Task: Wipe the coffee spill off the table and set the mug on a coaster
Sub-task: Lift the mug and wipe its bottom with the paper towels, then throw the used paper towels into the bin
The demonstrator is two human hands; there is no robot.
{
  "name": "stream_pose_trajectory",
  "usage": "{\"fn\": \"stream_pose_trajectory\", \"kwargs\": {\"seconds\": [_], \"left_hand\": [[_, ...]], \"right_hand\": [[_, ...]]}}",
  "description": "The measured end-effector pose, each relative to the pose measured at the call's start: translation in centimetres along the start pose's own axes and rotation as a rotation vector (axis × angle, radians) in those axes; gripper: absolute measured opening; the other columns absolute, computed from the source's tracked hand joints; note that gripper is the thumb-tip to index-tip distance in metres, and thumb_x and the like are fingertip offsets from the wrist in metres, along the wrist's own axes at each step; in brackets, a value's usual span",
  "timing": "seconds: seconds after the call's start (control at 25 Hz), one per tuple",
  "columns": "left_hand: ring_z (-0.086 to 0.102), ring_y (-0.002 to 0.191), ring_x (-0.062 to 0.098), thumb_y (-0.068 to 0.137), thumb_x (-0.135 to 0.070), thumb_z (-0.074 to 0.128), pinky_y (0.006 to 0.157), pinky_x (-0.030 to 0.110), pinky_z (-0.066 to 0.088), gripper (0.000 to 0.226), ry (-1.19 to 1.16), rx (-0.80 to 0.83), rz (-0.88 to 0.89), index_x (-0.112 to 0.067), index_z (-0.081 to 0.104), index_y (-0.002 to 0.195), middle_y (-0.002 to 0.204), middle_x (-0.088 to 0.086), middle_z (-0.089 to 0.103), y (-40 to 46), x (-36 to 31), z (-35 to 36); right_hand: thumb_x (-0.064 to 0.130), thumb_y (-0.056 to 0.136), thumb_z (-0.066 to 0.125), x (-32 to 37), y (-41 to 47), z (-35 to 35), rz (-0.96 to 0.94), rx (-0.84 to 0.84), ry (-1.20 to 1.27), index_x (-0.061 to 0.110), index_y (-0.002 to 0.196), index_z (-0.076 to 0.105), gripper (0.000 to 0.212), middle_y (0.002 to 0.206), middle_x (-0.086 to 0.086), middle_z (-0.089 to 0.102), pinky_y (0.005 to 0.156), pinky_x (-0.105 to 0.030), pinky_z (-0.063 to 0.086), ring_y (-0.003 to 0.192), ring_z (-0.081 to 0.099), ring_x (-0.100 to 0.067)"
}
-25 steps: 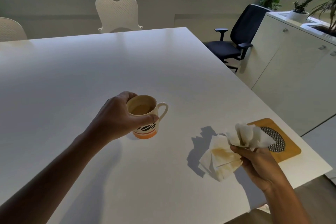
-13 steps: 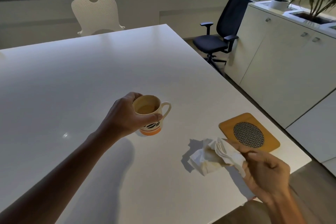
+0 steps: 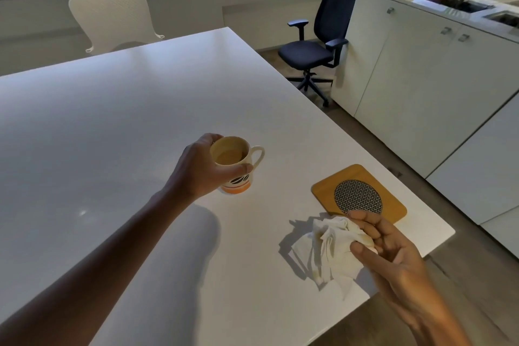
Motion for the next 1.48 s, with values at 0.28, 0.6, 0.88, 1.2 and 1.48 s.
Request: {"fn": "stream_pose_trajectory", "kwargs": {"seconds": [0.28,0.6,0.88,1.2,1.48], "left_hand": [[0.068,0.101,0.019,0.066,-0.066,0.090,0.066,0.009,0.047,0.092,0.023,0.024,0.014,-0.015,0.059,0.137,0.122,-0.004,0.069,0.7,0.5,1.7],[0.067,0.107,0.018,0.061,-0.068,0.090,0.074,0.018,0.054,0.100,-0.004,0.035,0.019,-0.017,0.056,0.140,0.127,0.000,0.069,0.3,1.1,1.8],[0.050,0.143,0.031,0.073,-0.059,0.087,0.100,0.024,0.044,0.114,-0.063,-0.006,0.008,-0.013,0.032,0.162,0.162,0.013,0.043,-2.0,-1.1,1.0],[0.048,0.127,0.000,0.087,-0.063,0.068,0.080,-0.001,0.044,0.081,-0.368,0.231,0.272,-0.025,0.046,0.155,0.156,-0.005,0.053,-9.1,-14.8,7.1],[0.063,0.121,0.012,0.086,-0.061,0.076,0.097,0.034,0.061,0.072,-0.399,0.535,0.127,-0.035,0.048,0.147,0.136,-0.013,0.061,-6.3,-25.3,18.7]], "right_hand": [[0.016,0.067,0.094,0.2,-0.7,-1.0,0.006,-0.110,0.009,0.018,0.122,0.079,0.057,0.132,-0.013,0.076,0.079,-0.030,0.067,0.121,0.075,-0.030],[0.001,0.081,0.078,0.3,-2.3,-0.3,-0.064,-0.219,0.055,0.017,0.120,0.081,0.043,0.127,-0.010,0.079,0.077,-0.027,0.067,0.116,0.078,-0.024],[0.004,0.082,0.080,1.2,-4.3,-0.2,-0.085,-0.371,0.128,0.012,0.120,0.082,0.039,0.129,-0.013,0.079,0.079,-0.026,0.067,0.118,0.077,-0.024],[0.000,0.091,0.078,5.9,-3.9,-1.0,-0.219,-0.390,0.091,0.008,0.124,0.078,0.034,0.129,-0.015,0.078,0.088,-0.030,0.066,0.113,0.078,-0.025],[-0.001,0.094,0.077,11.5,-1.8,-10.0,-0.297,-0.416,0.120,0.006,0.128,0.076,0.035,0.134,-0.020,0.075,0.114,-0.058,0.052,0.133,0.064,-0.047]]}}
Point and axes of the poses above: each hand's wrist, its own y-axis towards the middle knuckle, its own z-axis out of the palm, x = y × z, the point moved 10 cm from there along y, towards the middle knuckle
